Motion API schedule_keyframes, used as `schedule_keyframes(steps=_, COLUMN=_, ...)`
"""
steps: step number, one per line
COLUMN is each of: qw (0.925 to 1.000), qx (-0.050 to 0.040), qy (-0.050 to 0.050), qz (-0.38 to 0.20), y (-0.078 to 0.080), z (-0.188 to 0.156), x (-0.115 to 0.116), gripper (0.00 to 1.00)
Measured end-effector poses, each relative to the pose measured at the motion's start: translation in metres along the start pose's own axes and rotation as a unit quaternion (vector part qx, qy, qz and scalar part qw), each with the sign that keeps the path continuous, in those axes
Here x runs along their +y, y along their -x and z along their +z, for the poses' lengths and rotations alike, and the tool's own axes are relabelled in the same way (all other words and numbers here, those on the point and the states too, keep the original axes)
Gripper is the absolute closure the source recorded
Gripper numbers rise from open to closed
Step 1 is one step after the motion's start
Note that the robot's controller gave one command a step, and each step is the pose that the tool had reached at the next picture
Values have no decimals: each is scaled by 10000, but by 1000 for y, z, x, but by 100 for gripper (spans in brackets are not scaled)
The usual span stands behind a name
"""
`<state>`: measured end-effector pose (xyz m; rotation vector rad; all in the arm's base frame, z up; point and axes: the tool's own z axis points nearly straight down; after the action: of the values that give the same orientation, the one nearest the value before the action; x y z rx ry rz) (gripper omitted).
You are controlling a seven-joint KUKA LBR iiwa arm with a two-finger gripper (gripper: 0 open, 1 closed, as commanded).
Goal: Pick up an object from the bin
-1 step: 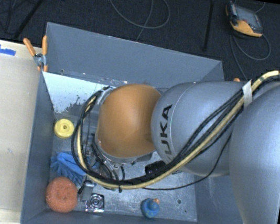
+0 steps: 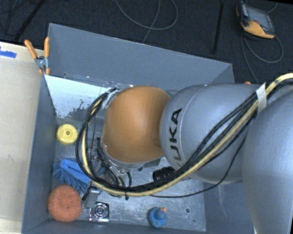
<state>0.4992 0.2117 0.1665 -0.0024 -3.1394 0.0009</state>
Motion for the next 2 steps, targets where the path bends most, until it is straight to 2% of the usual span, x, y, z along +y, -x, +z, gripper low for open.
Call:
schedule_keyframes(steps=1, qw=9992, qx=0, qy=1, qz=389, y=8, z=83, x=-55, gripper=100)
schedule_keyframes(steps=2, qw=9992, qx=0, qy=1, qz=395, y=8, z=83, x=-55, gripper=100)
